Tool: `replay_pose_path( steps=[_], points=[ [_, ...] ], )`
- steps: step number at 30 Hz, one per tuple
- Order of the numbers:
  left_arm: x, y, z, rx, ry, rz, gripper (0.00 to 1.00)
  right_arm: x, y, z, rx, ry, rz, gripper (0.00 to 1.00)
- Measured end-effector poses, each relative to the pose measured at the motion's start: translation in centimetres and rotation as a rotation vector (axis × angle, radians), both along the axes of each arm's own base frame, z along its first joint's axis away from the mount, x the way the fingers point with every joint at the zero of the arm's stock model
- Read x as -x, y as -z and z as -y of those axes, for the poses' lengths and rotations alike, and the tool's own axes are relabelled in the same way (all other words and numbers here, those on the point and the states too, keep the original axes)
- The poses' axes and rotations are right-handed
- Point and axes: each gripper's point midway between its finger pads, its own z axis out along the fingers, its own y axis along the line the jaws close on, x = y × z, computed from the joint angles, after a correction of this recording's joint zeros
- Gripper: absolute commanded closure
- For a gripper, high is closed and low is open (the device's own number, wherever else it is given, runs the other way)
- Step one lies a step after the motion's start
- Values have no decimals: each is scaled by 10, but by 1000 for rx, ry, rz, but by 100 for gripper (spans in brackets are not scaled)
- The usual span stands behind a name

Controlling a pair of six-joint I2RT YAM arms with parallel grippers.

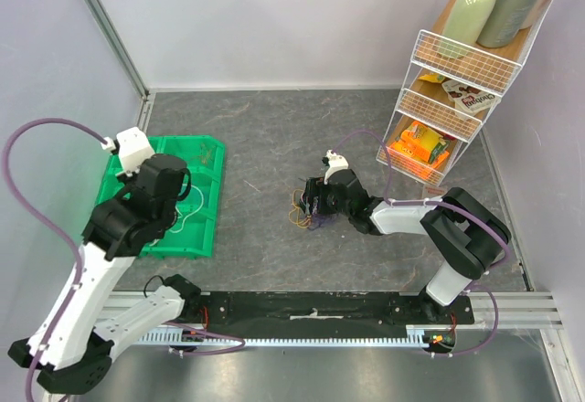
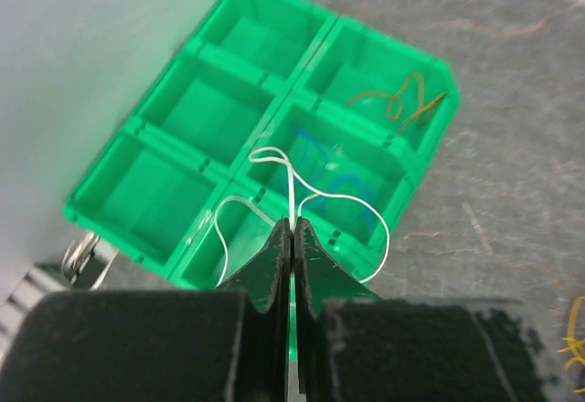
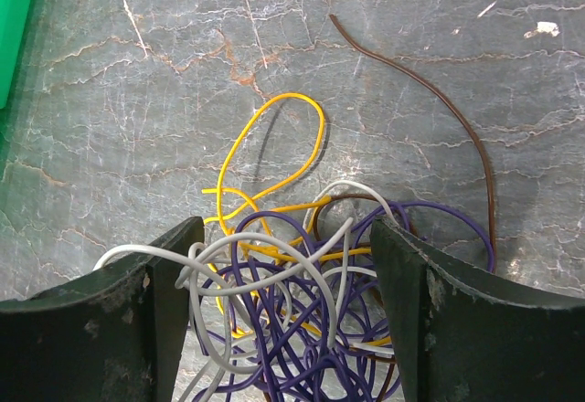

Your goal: Untangle the cables

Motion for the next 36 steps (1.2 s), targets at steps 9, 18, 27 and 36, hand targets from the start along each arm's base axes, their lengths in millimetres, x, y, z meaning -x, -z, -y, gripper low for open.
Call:
replay_pose_path(
  steps=[9, 18, 27, 36],
  points=[
    [6, 125, -47, 174, -317, -282, 98, 0, 0, 0, -1, -3, -1, 19],
    [12, 174, -55, 467, -497, -276, 98, 0, 0, 0, -1, -3, -1, 19],
    [33, 213, -37, 635, -566, -264, 99, 1, 2, 0, 2, -4, -3, 19],
    [7, 252, -16, 758, -521, -422, 95, 2, 2, -2, 5, -10, -2, 19]
  ],
)
